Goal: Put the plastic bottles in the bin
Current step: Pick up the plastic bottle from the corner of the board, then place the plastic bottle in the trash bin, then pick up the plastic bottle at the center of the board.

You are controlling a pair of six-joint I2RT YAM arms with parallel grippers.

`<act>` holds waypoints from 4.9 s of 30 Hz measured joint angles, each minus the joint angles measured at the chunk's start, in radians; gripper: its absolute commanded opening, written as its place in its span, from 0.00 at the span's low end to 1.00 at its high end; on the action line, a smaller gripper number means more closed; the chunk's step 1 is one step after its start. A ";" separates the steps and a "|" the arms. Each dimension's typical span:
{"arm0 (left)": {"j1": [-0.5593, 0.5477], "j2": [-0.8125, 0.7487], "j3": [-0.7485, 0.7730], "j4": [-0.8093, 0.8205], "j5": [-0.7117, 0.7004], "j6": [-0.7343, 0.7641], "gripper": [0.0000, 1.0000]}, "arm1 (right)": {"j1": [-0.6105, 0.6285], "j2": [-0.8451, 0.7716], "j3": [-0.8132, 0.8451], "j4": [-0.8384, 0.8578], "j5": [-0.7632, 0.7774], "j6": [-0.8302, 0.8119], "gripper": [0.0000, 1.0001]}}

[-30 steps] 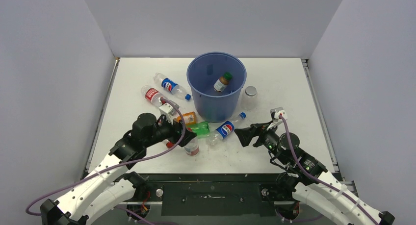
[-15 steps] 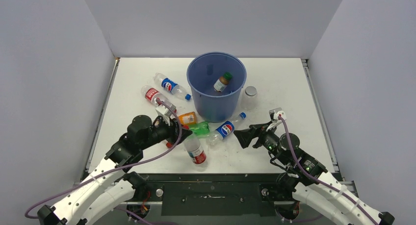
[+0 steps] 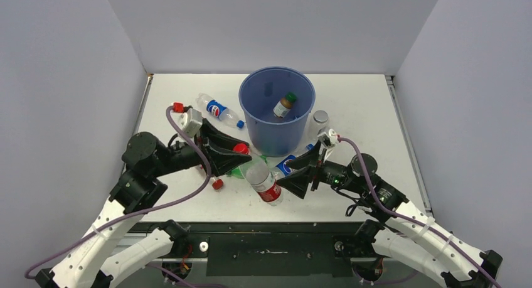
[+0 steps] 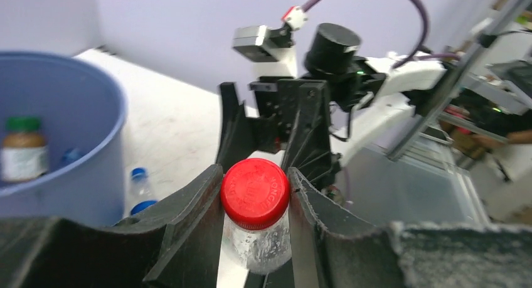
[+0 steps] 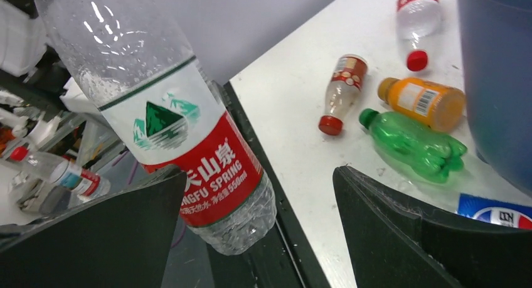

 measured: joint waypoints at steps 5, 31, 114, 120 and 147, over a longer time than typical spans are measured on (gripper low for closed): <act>0.001 0.145 0.050 0.146 0.178 -0.082 0.00 | 0.006 0.014 0.006 0.116 -0.094 0.027 0.90; 0.006 0.204 -0.066 0.484 0.254 -0.255 0.00 | 0.229 0.212 0.082 0.237 -0.017 0.024 0.74; -0.025 -0.242 -0.389 0.218 -0.645 0.245 0.96 | -0.180 0.286 0.303 0.392 0.502 -0.195 1.00; -0.076 -0.177 -0.383 0.163 -0.711 0.275 0.96 | -0.163 -0.016 0.109 0.246 0.521 -0.129 1.00; -0.125 -0.106 -0.349 0.043 -0.820 0.285 0.96 | -0.520 0.507 0.006 0.182 0.821 0.043 0.89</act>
